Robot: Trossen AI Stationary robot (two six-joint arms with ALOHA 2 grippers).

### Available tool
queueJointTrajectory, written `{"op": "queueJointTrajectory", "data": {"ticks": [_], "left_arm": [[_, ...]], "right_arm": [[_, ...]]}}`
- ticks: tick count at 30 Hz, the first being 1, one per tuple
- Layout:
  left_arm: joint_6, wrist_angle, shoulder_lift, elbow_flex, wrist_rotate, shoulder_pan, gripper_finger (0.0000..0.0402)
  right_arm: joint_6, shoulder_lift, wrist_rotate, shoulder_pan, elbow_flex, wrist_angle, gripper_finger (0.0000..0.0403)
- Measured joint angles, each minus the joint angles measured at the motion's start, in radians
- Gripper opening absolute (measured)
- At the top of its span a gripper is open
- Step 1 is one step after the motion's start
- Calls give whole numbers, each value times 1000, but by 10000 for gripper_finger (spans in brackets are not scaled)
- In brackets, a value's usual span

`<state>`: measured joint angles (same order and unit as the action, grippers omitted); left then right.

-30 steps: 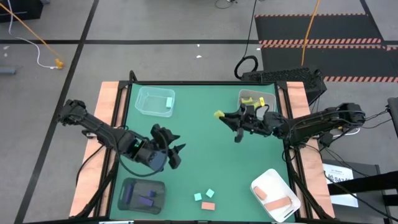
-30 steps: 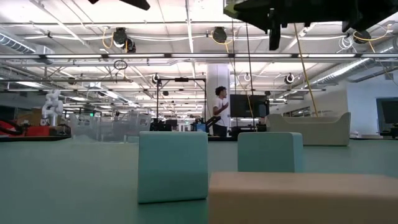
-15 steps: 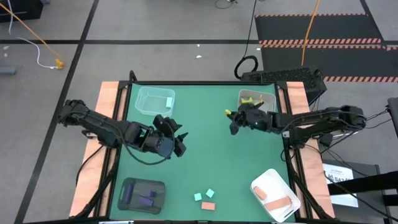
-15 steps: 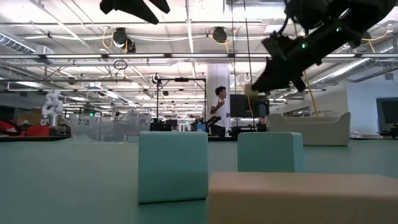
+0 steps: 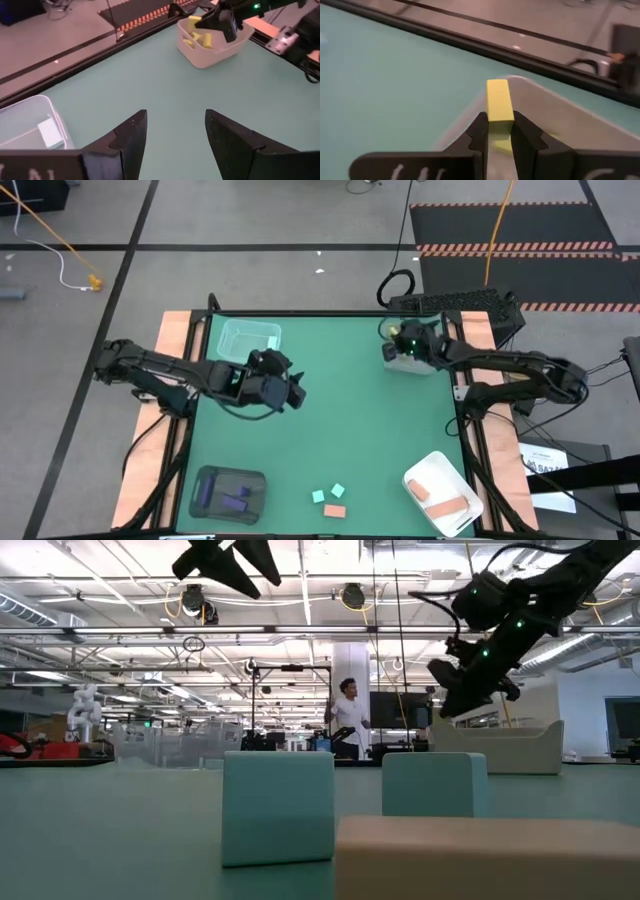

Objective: Sort & place blocks by color
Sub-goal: Put the light green block into the gray bin

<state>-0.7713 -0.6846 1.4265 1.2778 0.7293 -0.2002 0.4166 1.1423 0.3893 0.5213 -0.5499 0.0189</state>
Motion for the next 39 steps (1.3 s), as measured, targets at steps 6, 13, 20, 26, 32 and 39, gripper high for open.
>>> {"op": "queueJointTrajectory", "data": {"ticks": [6,13,20,26,32,39], "left_arm": [[8,0,0,0,-50,55,202],[15,-1,0,0,-59,98,202],[-17,-2,0,0,-105,119,202],[-17,-2,0,0,-208,119,202],[-29,-2,0,0,-231,99,202],[-50,-1,0,0,-231,69,202]], "right_arm": [[-13,0,-21,103,0,106,38],[-18,0,-105,147,0,129,74],[-34,-1,-105,147,0,129,162],[-106,-54,-105,138,0,130,235],[-88,-136,-104,138,0,166,267],[-96,-154,-88,138,0,385,269]]}}
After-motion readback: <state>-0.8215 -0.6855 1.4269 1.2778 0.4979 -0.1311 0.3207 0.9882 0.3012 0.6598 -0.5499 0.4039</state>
